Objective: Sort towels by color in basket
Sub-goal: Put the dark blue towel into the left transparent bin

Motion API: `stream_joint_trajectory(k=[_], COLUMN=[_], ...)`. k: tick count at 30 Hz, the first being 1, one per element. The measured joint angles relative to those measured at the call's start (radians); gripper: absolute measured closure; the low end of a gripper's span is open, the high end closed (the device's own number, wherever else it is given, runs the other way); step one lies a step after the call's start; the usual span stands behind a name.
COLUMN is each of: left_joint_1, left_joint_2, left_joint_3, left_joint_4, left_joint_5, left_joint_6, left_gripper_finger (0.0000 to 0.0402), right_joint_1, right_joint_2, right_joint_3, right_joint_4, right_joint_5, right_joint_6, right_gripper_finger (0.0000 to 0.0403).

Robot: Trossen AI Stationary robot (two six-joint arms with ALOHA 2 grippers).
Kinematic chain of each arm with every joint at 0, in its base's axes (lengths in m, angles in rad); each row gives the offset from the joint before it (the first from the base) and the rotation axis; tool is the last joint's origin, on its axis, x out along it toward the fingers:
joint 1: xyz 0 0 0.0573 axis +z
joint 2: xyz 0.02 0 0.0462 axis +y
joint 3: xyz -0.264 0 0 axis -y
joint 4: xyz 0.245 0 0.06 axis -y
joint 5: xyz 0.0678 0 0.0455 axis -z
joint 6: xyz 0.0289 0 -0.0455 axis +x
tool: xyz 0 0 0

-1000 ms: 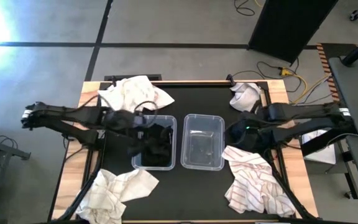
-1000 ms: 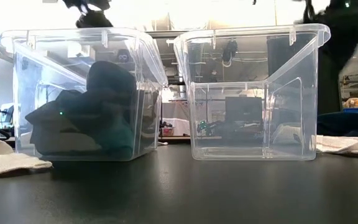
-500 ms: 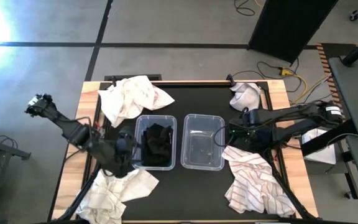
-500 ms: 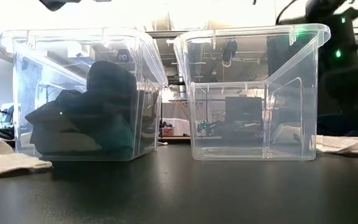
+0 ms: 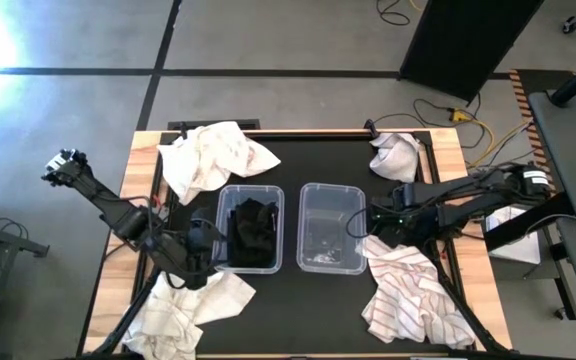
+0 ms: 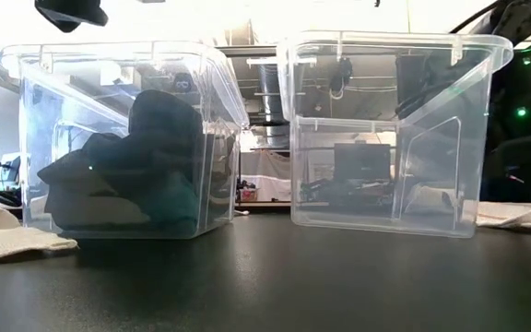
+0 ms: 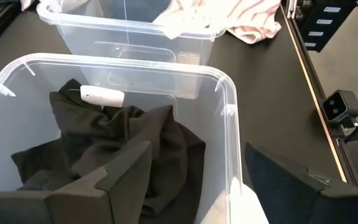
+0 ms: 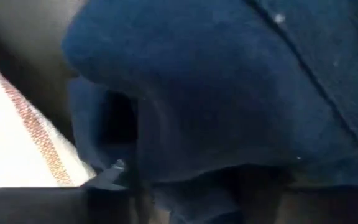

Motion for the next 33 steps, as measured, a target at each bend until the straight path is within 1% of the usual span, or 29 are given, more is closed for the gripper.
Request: stream_joint_trajectory(k=[3,7,8,14,19,24,26,28,31,33], left_joint_1=[0.000,0.000,0.000,0.000,0.000,-0.002,-0.002,-0.002,-0.001,-0.001], left_joint_2=[-0.003,-0.008,-0.008,-0.012,-0.014,-0.018,-0.021,-0.023,-0.024,-0.024], left_joint_3=[0.004,0.004,0.004,0.004,0.004,0.004,0.004,0.004,0.004,0.004], left_joint_4=[0.008,0.007,0.007,0.006,0.005,-0.001,-0.004,-0.004,-0.006,-0.016], left_joint_5=[-0.018,-0.021,-0.021,-0.021,-0.021,-0.014,-0.013,-0.013,-0.013,-0.013], left_joint_6=[0.000,0.000,0.000,0.000,-0.015,-0.027,-0.027,-0.028,-0.027,-0.027], left_gripper_finger=[0.0157,0.0157,0.0157,0.0157,0.0157,0.0157,0.0157,0.0157,0.0157,0.0157], right_joint_1=[0.000,0.000,0.000,0.000,0.000,0.002,0.003,0.005,0.029,0.051], right_joint_2=[-0.008,-0.053,-0.068,-0.188,-0.280,-0.328,-0.330,-0.329,-0.319,-0.302], right_joint_3=[0.001,0.016,0.024,0.132,0.281,0.469,0.556,0.627,0.680,0.679], right_joint_4=[0.002,-0.015,-0.028,-0.151,-0.229,-0.220,-0.181,-0.104,0.107,0.284], right_joint_5=[0.035,0.115,0.130,0.191,0.266,0.327,0.349,0.361,0.359,0.316], right_joint_6=[-0.006,0.008,0.009,0.010,0.020,-0.007,-0.046,-0.098,-0.192,-0.254], right_gripper_finger=[0.0267,0.0359,0.0375,0.0381,0.0383,0.0384,0.0384,0.0384,0.0384,0.0384])
